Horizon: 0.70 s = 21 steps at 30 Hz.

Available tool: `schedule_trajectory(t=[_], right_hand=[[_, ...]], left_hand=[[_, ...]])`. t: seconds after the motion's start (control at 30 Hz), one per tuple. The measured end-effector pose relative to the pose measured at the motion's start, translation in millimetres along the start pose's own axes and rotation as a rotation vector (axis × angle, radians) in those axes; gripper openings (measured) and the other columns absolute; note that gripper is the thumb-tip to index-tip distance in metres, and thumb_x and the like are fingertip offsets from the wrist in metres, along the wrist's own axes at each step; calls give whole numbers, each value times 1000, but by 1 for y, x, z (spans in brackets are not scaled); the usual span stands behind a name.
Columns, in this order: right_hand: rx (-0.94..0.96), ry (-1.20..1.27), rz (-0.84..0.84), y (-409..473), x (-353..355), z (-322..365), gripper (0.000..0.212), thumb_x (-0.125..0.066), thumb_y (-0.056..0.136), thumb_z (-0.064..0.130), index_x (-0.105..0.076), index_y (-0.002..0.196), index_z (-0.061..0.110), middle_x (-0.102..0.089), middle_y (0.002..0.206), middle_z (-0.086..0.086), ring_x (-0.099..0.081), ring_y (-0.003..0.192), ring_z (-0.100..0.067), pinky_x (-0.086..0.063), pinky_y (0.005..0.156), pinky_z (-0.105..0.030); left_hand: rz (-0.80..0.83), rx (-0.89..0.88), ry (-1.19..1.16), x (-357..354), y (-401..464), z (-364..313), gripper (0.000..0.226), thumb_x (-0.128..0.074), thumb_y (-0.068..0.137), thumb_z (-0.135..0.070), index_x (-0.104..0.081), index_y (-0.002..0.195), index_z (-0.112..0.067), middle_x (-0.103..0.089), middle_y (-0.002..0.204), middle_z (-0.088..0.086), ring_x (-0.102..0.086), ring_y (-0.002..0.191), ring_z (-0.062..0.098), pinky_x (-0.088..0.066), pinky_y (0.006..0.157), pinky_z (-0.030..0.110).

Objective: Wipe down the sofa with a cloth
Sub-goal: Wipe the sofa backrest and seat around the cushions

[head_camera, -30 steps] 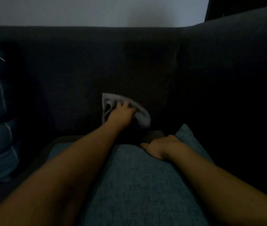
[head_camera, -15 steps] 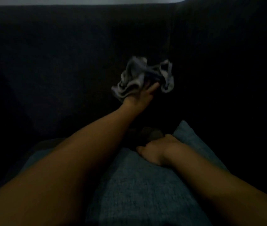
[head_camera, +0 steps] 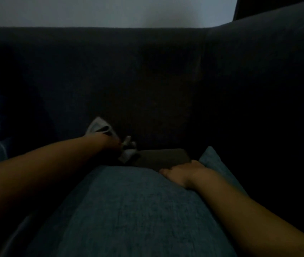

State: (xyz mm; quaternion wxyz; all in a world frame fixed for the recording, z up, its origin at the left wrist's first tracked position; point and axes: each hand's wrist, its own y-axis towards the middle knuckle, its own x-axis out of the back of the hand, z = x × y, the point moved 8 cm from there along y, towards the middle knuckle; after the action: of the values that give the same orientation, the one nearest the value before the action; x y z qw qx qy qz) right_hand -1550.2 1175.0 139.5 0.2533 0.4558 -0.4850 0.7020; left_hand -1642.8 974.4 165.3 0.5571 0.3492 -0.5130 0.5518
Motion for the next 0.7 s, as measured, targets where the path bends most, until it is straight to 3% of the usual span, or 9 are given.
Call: schedule_trajectory(t=[0.13, 0.2, 0.3, 0.37, 0.4, 0.47, 0.57, 0.63, 0.7], right_hand=[[5, 317, 0, -8, 7, 6, 98, -7, 66, 94, -33, 144, 42, -25, 156, 6, -19, 144, -19, -7, 118, -38], [64, 354, 17, -13, 10, 16, 110, -10, 49, 102, -43, 137, 46, -34, 151, 10, -28, 140, -17, -12, 117, -41], [145, 519, 181, -28, 15, 44, 80, -36, 64, 89, -56, 125, 41, -53, 133, 17, -49, 116, -2, -29, 106, -27], [215, 407, 249, -27, 27, 62, 65, -43, 80, 70, -45, 136, 36, -47, 117, 26, -42, 108, 6, -26, 100, -22], [196, 356, 266, -23, 33, 68, 66, -48, 82, 65, -40, 139, 33, -43, 113, 23, -41, 108, 3, -27, 102, -23], [84, 268, 354, -12, 28, 76, 71, -62, 75, 64, -48, 133, 27, -51, 115, 14, -50, 109, -8, -36, 106, -32], [36, 237, 405, 1, 15, 78, 83, -79, 56, 63, -57, 126, 23, -63, 120, 4, -60, 109, -18, -44, 102, -43], [56, 274, 350, -7, 22, 79, 60, -82, 61, 52, -65, 112, 26, -67, 115, 2, -63, 106, -18, -47, 100, -42], [83, 340, 277, -19, 36, 82, 33, -80, 69, 39, -68, 98, 28, -69, 108, 3, -65, 102, -16, -49, 97, -38]], left_hand=[[52, 10, -151, 1, -16, 58, 42, -59, 91, -35, -51, 132, -36, -50, 137, 3, -51, 114, 16, -38, 104, 37], [38, -27, -168, -1, -4, 62, 53, -59, 89, -30, -43, 139, -38, -43, 140, 6, -50, 118, 24, -40, 103, 41], [161, 14, -77, -49, -9, 54, 63, -52, 94, -43, -26, 149, -33, -24, 154, 8, -31, 137, 32, -27, 113, 40], [208, 72, -192, -83, -22, 56, 66, -47, 97, -42, -15, 152, -29, -13, 159, 5, -14, 145, 29, -12, 117, 38], [197, 82, -226, -87, -25, 59, 65, -46, 97, -41, -15, 152, -29, -12, 159, 4, -11, 146, 28, -10, 117, 37], [174, 67, -310, -84, -26, 67, 63, -50, 94, -40, -23, 151, -31, -18, 159, 4, -17, 145, 26, -13, 119, 40], [162, 29, -418, -72, -49, 74, 53, -55, 92, -33, -41, 143, -31, -42, 147, 0, -40, 133, 22, -31, 112, 41], [91, 117, -533, -70, -71, 89, 40, -56, 90, -33, -53, 129, -30, -56, 132, -1, -53, 119, 20, -42, 102, 41], [-93, 237, -673, -61, -91, 114, 32, -55, 85, -34, -60, 116, -26, -61, 123, 7, -59, 108, 25, -48, 94, 42]])
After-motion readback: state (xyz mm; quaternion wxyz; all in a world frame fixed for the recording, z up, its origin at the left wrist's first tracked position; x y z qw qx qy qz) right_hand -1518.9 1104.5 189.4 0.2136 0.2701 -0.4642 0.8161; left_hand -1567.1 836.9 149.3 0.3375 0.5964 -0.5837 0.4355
